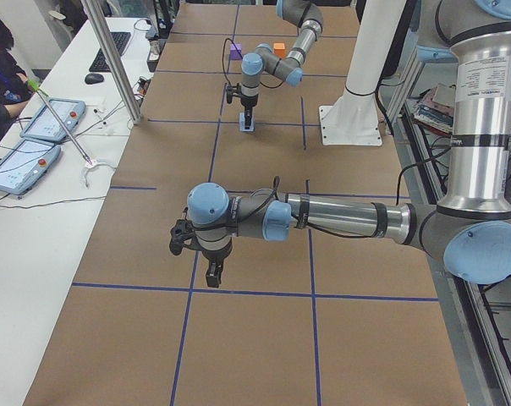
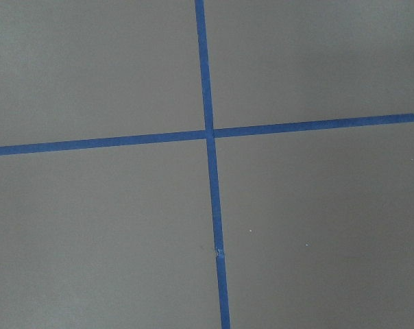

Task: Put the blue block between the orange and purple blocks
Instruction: 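Reach the right gripper to the light blue cube and grasp it, then carry the light blue cube with the right gripper toward the purple cube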

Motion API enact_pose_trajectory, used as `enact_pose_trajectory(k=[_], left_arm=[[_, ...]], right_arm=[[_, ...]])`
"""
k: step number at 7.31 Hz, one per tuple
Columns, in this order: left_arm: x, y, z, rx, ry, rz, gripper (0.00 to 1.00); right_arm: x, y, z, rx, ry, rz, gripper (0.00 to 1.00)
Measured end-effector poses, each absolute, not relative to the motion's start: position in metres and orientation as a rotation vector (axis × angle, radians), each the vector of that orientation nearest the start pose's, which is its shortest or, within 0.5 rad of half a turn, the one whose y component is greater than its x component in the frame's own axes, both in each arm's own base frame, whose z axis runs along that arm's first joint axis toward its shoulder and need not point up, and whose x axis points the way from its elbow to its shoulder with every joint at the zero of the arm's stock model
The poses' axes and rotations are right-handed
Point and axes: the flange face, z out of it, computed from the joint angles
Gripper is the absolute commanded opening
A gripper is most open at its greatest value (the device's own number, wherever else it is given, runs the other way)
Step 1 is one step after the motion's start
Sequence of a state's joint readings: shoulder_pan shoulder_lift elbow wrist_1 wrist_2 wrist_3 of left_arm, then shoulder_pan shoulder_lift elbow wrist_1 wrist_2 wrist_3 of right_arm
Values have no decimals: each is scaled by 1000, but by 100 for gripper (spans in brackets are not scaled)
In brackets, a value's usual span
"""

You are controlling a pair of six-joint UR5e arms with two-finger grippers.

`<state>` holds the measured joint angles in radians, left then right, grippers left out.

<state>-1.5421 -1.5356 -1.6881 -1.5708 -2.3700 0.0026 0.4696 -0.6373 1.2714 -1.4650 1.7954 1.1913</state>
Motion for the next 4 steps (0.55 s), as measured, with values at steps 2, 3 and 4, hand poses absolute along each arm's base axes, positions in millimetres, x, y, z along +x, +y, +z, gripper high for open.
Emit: enact_pose_trajectory(k=[2, 3, 4], left_arm=[[-48, -481, 617, 65, 800, 62, 100], [-48, -481, 617, 65, 800, 62, 100], [-48, -481, 617, 65, 800, 62, 100]], right_arm=[[-650, -466, 179, 115, -777, 18, 3], [-629, -476, 184, 117, -787, 35, 4], [-592, -485, 207, 107, -798, 54, 5]])
